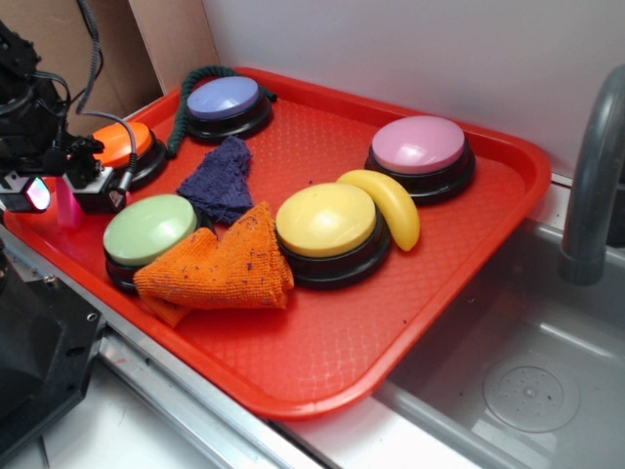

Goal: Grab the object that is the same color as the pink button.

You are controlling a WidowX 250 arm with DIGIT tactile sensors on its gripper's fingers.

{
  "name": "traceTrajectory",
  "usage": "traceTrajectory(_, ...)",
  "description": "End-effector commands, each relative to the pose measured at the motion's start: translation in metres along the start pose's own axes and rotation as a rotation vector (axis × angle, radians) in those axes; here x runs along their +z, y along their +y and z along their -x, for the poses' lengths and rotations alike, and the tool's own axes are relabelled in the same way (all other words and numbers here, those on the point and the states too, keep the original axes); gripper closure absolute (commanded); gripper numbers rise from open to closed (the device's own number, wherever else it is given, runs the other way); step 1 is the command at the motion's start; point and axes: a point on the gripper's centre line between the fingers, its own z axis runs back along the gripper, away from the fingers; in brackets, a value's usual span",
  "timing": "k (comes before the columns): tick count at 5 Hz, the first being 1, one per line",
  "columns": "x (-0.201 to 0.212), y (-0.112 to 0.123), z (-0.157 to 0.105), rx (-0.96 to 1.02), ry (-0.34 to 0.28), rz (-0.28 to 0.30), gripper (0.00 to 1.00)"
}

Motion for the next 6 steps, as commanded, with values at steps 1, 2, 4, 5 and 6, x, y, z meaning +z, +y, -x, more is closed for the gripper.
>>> traceTrajectory(1,-0.004,0.0,-0.002,-0.041,-0.012,0.033,0.75)
traceTrajectory(2,-0.005,-0.001,-0.001,-0.036,-0.014,0.046,0.9)
traceTrajectory(4,0.014,-0.009,-0.006,-0.038,-0.045,0.04,1.0)
traceTrajectory(5,0.037,-0.023,-0.011,-0.071,-0.037,0.03,1.0)
traceTrajectory(6,0.067,-0.046,-0.017,-0.127,-0.024,0.066,1.0)
